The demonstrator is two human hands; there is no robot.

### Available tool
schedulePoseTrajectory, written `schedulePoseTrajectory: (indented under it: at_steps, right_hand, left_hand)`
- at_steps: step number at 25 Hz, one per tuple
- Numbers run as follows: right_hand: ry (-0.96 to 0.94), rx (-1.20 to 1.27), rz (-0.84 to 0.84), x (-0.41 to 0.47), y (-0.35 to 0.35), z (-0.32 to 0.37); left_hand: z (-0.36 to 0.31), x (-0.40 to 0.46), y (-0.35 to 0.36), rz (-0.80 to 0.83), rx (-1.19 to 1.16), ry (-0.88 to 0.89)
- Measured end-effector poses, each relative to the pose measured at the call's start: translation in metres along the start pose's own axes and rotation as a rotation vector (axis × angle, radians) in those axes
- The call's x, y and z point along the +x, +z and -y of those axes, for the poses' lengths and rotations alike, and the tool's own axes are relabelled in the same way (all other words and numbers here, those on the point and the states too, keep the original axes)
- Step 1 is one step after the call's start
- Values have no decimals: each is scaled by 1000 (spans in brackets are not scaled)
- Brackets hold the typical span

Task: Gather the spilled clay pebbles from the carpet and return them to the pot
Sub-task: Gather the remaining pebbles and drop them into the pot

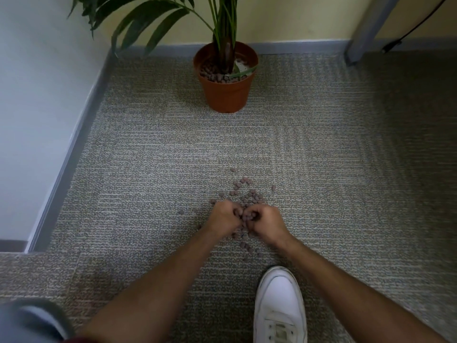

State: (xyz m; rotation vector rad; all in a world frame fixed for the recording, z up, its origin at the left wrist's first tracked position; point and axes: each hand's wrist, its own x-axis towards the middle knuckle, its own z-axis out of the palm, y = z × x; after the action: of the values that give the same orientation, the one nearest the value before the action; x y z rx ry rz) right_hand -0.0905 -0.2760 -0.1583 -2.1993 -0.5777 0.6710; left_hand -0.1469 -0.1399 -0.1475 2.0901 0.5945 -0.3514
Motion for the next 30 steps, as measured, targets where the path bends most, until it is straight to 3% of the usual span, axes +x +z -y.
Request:
schedulePoseTrajectory:
  at_steps: [4,7,13,19,23,30]
  right_hand:
    - [166,562,104,2,-4,1]
    - [301,793,144,9,-9,3]
    - [484,997,243,23,-22,9]
    - [656,960,343,43,-33,14]
    - [675,964,354,72,-55,27]
    - [587,1228,221,164,-115,75]
  left_hand:
    - [-1,3,-8,42,-522,-272]
    - [-5,5,-13,71,-750,-380]
    - [-8,8,-15,198,-1006,-461]
    - [-15,27,-28,212,-1064,-448]
    - [-24,48,-55,160,-1211,-419]
    - [-66,106,-136,-85,-1378,-343]
